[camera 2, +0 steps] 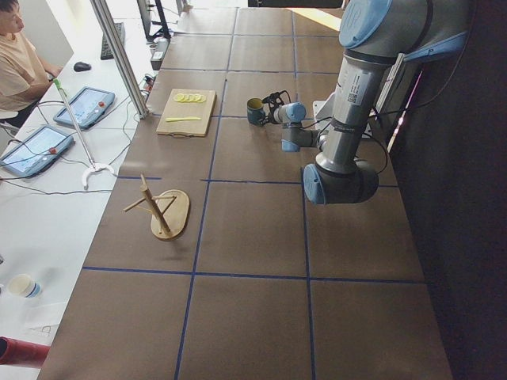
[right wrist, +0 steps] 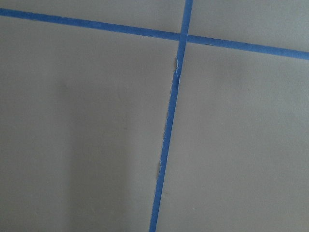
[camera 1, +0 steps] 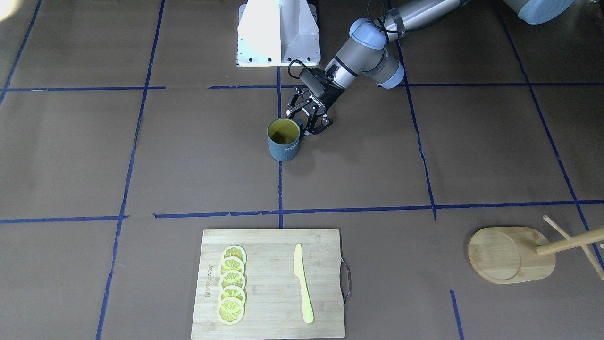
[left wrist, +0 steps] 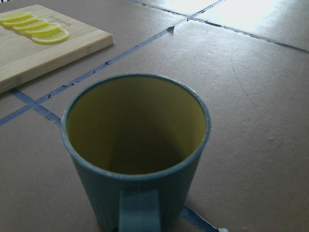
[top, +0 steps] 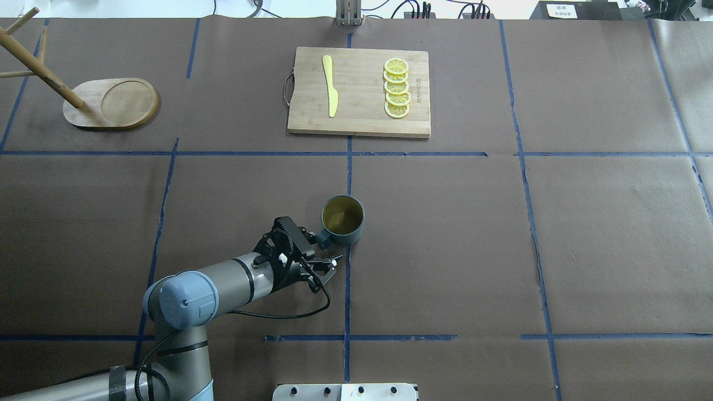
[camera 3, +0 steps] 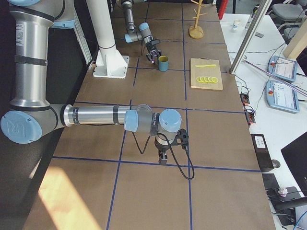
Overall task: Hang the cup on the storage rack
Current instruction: 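Lift the teal mug with the left gripper toward the wooden rack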
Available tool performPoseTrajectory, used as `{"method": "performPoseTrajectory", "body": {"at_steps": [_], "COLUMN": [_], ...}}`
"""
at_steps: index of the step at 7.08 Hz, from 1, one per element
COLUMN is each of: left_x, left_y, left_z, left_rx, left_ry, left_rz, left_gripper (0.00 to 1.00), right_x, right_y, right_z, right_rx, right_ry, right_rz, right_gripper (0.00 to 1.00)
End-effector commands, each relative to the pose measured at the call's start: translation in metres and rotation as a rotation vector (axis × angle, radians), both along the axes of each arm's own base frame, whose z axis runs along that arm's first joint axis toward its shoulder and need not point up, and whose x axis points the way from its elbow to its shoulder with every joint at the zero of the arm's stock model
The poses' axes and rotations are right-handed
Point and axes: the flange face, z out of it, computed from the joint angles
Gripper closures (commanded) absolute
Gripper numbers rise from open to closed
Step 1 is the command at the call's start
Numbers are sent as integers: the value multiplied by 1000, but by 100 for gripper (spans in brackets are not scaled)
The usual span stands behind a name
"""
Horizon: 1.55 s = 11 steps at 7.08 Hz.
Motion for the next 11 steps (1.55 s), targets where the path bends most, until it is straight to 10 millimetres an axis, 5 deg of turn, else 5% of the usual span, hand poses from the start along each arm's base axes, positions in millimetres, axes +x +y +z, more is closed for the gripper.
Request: {"method": "performPoseTrajectory", "body": {"at_steps": [1,3,5,8,11], "left_x": [-3,-20,-50,-123,-209], "left_y": [0,0,-29,-78,-148], "left_z": [-8,-28,-37,-55,-48], "left_rx": [-33,-124,-190,-365,-828], "left_ry": [37,200,327,601,1010], "left_rz": [-1,0,-40,-92,-74], "left_gripper": [100,100,100,100,100], "right_x": [0,0,1,1,0], "right_y": [0,0,0,0,-2], "right_z": [0,1,1,1,0], "right_rx": [0,0,2,3,20], "right_ry": [0,0,0,1,1], "right_rz": [0,-1,-1,-2,-1], "right_gripper": [0,0,0,0,0]}}
